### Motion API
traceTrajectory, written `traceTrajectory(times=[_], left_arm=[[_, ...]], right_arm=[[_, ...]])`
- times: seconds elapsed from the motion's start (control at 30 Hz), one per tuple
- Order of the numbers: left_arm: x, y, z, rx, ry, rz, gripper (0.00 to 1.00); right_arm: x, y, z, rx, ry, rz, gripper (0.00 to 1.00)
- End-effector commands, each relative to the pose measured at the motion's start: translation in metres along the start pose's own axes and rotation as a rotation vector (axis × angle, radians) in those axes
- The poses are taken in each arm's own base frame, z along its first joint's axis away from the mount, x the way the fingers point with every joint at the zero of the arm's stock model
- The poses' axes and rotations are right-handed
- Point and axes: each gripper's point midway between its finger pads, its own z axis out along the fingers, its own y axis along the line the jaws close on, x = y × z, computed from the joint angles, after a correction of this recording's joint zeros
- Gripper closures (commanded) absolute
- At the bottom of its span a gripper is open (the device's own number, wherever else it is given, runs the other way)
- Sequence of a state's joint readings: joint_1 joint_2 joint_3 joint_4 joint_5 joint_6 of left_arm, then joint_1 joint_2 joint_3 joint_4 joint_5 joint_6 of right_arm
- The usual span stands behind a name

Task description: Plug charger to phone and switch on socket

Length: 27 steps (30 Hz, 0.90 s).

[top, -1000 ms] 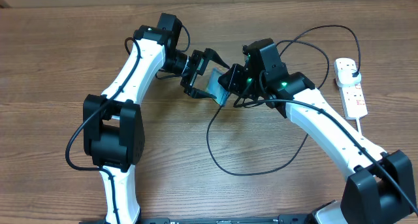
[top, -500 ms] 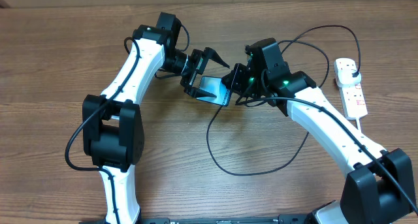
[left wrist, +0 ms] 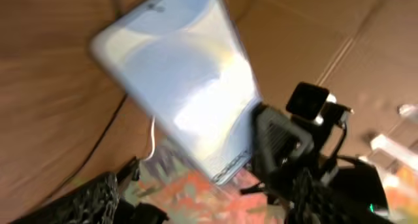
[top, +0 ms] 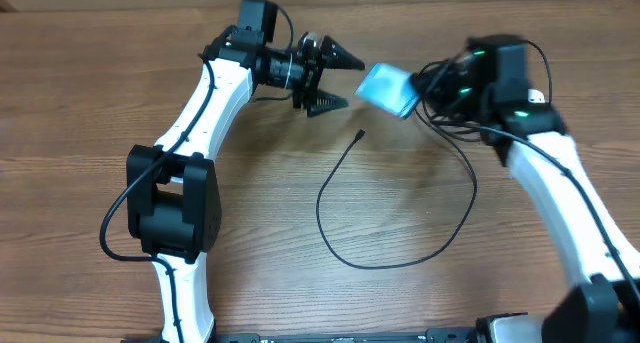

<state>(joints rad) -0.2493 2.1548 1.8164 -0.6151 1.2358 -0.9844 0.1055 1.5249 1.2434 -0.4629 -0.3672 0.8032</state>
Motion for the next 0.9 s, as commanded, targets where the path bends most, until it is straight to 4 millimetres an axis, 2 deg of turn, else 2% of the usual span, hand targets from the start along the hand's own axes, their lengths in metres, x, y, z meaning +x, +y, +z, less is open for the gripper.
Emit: traceTrajectory(times=[0.0, 0.13, 0.23, 0.37, 0.47, 0.53, 0.63, 0.87], left_arm=[[0.015, -0.028, 0.003, 0.083, 0.085, 0.111, 0.14], [0.014, -0.037, 0.004, 0.101, 0.090, 0.111, 0.18], [0.012, -0.045, 0.006, 0.115, 0.085, 0.095, 0.21], [0.007, -0.058, 0.008, 0.133, 0.063, 0.091, 0.24], [0.000, -0.066, 0.010, 0.142, 0.023, 0.074, 0.29], [-0.006, -0.066, 0.012, 0.137, -0.010, 0.028, 0.35], [-0.009, -0.066, 0.016, 0.131, -0.034, -0.001, 0.37], [-0.013, -0.067, 0.018, 0.131, -0.060, -0.081, 0.46]], right_arm=[[-0.025, 0.048, -0.046, -0.164, -0.099, 0.099, 0.96], [-0.032, 0.067, -0.057, -0.244, -0.119, 0.263, 0.96], [-0.030, 0.069, -0.054, -0.247, -0.115, 0.412, 0.96], [-0.024, 0.074, -0.049, -0.238, -0.130, 0.507, 0.96], [-0.017, 0.079, -0.045, -0.234, -0.133, 0.555, 0.96], [-0.012, 0.082, -0.043, -0.230, -0.145, 0.578, 0.96], [-0.007, 0.086, -0.040, -0.227, -0.156, 0.584, 0.96], [0.000, 0.081, -0.034, -0.187, -0.179, 0.608, 0.96]])
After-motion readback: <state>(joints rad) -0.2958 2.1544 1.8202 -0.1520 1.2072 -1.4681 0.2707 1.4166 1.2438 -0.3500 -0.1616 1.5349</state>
